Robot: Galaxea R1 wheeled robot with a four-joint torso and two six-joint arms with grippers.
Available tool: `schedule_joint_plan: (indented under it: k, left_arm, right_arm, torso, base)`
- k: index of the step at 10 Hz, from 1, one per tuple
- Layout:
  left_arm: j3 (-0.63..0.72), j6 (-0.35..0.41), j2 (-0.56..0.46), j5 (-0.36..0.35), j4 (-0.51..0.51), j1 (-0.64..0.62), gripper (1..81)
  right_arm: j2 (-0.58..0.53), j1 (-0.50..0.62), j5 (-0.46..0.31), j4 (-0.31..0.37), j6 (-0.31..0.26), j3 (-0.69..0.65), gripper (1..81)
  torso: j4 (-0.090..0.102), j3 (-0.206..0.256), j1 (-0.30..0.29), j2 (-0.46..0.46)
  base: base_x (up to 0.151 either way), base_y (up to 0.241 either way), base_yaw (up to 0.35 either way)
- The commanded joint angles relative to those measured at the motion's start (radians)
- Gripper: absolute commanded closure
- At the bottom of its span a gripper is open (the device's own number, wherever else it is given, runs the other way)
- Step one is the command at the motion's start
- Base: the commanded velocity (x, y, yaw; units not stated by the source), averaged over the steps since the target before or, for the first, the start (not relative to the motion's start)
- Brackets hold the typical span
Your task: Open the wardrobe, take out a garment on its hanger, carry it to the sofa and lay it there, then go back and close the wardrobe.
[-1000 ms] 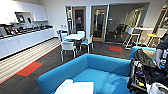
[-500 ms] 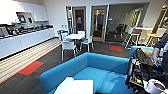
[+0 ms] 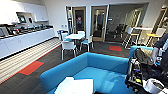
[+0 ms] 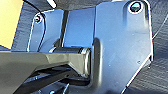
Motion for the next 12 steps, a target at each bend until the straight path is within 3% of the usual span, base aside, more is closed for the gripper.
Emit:
schedule_joint_plan:
  k: [1, 12]
  left_arm:
    - [-0.008, 0.005, -0.01, 0.032, 0.005, -0.042, 1.0]
    - [-0.008, 0.004, -0.008, 0.035, 0.003, -0.039, 1.0]
  right_arm:
    - [0.003, 0.025, -0.058, -0.008, -0.003, 0.003, 1.0]
    - [0.012, 0.024, -0.061, -0.008, -0.003, -0.008, 1.0]
  torso:
    - [0.0, 0.0, 0.0, 0.0]
    - [0.0, 0.0, 0.0, 0.0]
  base:
    - [0.0, 0.0, 0.0]
    - [0.0, 0.0, 0.01]
